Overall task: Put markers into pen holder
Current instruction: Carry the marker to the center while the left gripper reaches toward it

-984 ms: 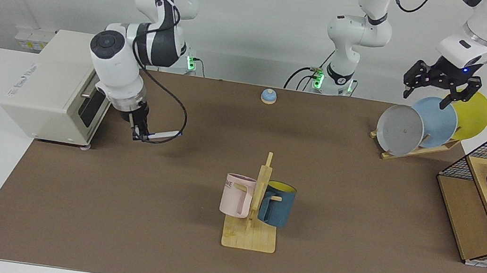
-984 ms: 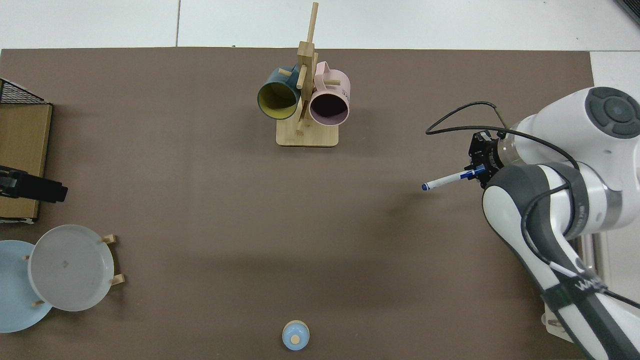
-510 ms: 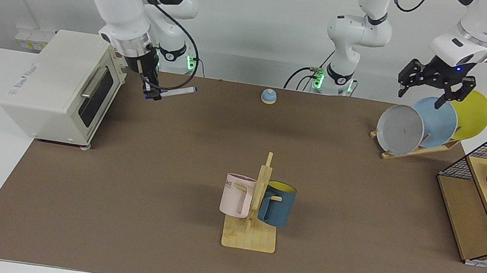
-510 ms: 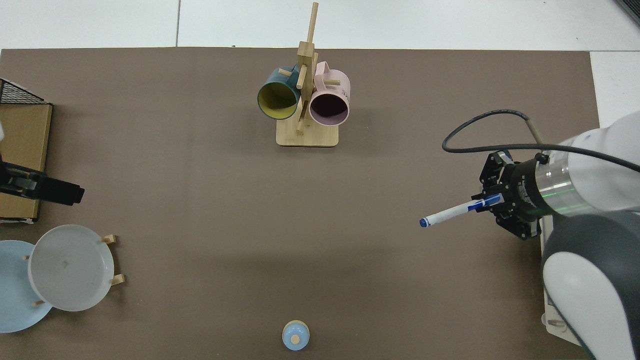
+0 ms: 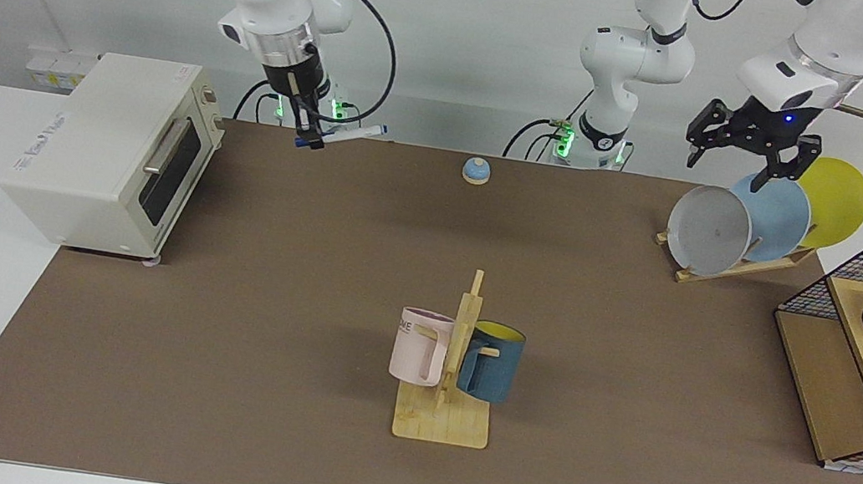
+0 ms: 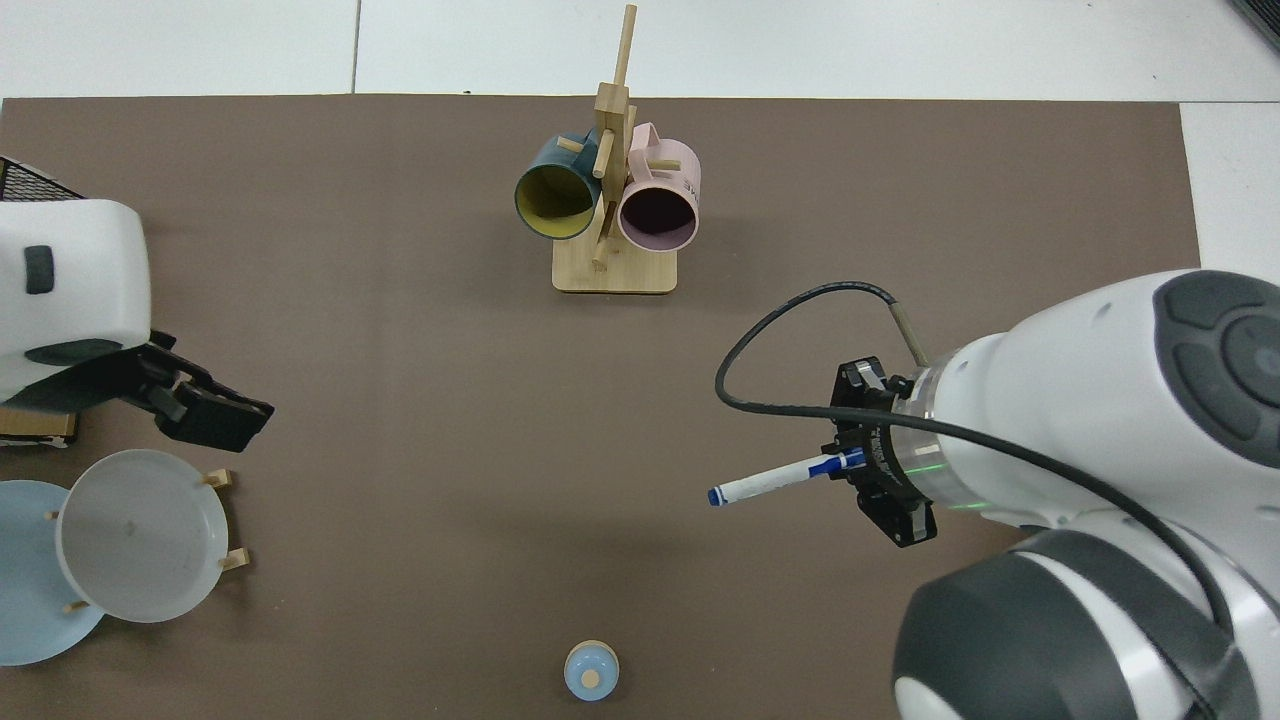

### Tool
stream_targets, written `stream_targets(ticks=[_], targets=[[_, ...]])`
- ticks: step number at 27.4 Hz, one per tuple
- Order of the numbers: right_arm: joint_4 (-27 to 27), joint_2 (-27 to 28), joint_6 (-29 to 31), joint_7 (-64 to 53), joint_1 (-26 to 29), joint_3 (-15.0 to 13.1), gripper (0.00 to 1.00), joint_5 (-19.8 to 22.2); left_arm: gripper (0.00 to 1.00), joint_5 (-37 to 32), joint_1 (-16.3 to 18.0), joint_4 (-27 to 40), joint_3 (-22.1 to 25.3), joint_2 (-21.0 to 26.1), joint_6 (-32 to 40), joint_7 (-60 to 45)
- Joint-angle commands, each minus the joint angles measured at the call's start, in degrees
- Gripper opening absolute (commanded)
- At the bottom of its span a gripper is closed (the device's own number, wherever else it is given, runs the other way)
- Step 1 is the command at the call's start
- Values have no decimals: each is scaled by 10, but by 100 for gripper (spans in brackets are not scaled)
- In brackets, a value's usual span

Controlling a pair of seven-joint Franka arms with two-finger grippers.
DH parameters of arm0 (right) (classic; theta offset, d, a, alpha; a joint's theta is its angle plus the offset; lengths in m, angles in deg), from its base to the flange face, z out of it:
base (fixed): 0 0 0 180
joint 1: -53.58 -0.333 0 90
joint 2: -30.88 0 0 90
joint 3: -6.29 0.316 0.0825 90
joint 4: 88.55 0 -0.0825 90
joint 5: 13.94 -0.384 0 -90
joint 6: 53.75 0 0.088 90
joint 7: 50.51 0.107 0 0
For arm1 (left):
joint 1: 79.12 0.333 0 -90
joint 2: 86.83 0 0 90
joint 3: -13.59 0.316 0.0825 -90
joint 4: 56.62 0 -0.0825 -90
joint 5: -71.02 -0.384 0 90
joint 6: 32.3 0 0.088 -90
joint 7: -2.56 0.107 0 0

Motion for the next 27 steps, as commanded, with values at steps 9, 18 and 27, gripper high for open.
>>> stream_targets(ticks=[9,18,27], targets=[[21,9,74,102,-36,25,0,-10,95,81,-22,74,-19,-40,-76,257],[21,27,112,157,-59,25,0,-7,94,86,-86,87,-27,-39,-124,255],[21,52,159,232,-102,24,0,6,94,87,-118,115,-31,-46,-148,231]])
